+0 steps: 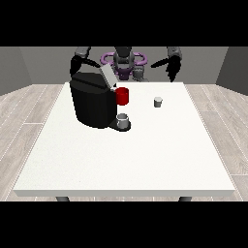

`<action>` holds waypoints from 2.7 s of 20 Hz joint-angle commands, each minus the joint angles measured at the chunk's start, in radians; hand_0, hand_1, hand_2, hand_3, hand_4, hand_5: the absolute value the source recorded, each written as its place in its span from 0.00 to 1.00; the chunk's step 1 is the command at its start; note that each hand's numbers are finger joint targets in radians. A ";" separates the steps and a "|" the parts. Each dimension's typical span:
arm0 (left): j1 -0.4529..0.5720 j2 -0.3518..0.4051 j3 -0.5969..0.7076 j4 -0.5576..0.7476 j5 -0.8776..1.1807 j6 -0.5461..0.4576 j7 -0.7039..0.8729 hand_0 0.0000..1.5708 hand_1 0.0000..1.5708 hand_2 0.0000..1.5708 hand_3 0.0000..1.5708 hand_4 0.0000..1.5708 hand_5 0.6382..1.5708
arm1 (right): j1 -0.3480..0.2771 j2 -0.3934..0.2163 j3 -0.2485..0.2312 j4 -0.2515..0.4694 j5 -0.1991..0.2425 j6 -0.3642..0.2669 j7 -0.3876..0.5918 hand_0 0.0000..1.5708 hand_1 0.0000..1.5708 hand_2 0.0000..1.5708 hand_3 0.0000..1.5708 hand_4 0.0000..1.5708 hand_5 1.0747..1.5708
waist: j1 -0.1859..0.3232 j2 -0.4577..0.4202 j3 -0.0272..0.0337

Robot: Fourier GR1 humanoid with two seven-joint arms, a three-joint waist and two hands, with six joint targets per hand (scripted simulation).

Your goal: Insert the coffee pod into the coffee machine and close the lid

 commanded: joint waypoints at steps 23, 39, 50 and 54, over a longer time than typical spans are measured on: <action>-0.343 0.029 -0.035 0.556 -0.391 0.124 -0.105 0.60 0.60 0.62 0.42 0.00 1.00 | -0.159 0.055 0.012 0.129 0.027 -0.029 0.070 0.00 0.00 0.00 0.00 0.00 1.00 | -0.058 0.131 -0.0002; -0.447 0.046 -0.156 0.716 -0.653 0.096 -0.079 0.48 0.48 0.60 0.51 0.24 1.00 | -0.204 0.063 0.011 0.280 0.019 -0.010 0.003 0.00 0.00 0.00 0.00 0.00 1.00 | -0.059 0.121 0.0001; -0.505 0.017 -0.099 0.779 -0.659 0.068 -0.187 0.81 0.81 0.83 0.79 0.32 1.00 | -0.203 0.016 -0.025 0.335 0.044 -0.056 0.006 0.00 0.00 0.00 0.00 0.00 1.00 | -0.040 0.069 -0.0001; -0.526 -0.026 -0.041 0.779 -0.576 0.054 -0.246 0.92 0.92 0.91 0.87 0.33 1.00 | -0.194 0.043 0.015 0.308 0.067 -0.068 0.076 0.00 0.00 0.00 0.00 0.00 1.00 | -0.053 0.042 -0.0004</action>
